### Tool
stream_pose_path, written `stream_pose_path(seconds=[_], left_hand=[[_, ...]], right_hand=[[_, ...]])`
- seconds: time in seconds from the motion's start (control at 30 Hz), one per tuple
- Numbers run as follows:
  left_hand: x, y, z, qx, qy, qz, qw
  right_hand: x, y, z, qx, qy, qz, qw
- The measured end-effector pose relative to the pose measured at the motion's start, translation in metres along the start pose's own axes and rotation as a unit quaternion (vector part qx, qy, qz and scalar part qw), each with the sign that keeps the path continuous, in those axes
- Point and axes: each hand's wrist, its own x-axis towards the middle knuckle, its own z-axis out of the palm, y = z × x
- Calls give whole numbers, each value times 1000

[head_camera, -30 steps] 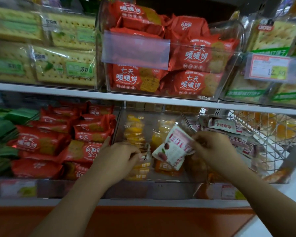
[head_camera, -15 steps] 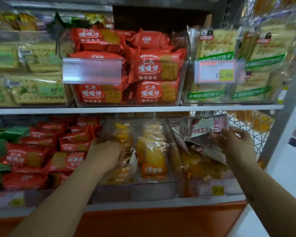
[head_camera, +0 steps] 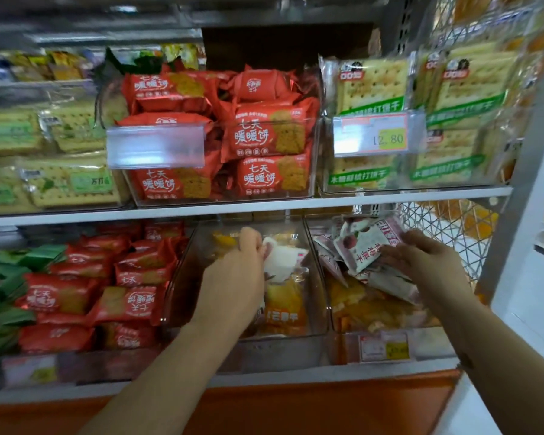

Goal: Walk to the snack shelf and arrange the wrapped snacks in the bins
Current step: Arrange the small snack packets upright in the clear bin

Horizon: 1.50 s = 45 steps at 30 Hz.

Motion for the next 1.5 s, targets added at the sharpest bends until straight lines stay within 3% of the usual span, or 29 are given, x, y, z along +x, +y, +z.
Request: stream_pose_path(seconds=[0.1,0.2,0.3,0.37,0.5,0.57,0.67,0.8,1.0,1.1,1.27,1.5], left_hand=[[2,29,11,-177,29,-16,984],[10,45,27,-262,41,-56,963],[16,51,41,-254,76,-44,963],[16,56,47,-220,110,12,969],[15,81,50,-173,140,109,969],[17,94,57,-164,112,99,975],[26,103,75,-173,43,47,983],[53,102,90,-122,43,-6,992],[73,91,117,26,-76,-52,995],[53,95,114,-2,-54,29,998],[17,90,102,122,-241,184,945],[50,75,118,128,-222,143,956]], right_hand=[[2,-1,-10,-51,24,-14,998],[1,-5,-21,-62,59,-51,995],[3,-7,-30,-19,81,-69,994],[5,-5,-35,-11,88,-76,993],[11,2,-41,-93,56,-80,991],[13,4,-42,-184,42,-90,978],[12,8,-44,-340,5,-130,931],[17,16,-45,-461,-54,-164,870],[31,17,-51,-474,-68,-187,858],[35,17,-54,-471,-91,-190,857],[49,23,-60,-502,-83,-225,831],[72,23,-56,-492,-104,-221,836]])
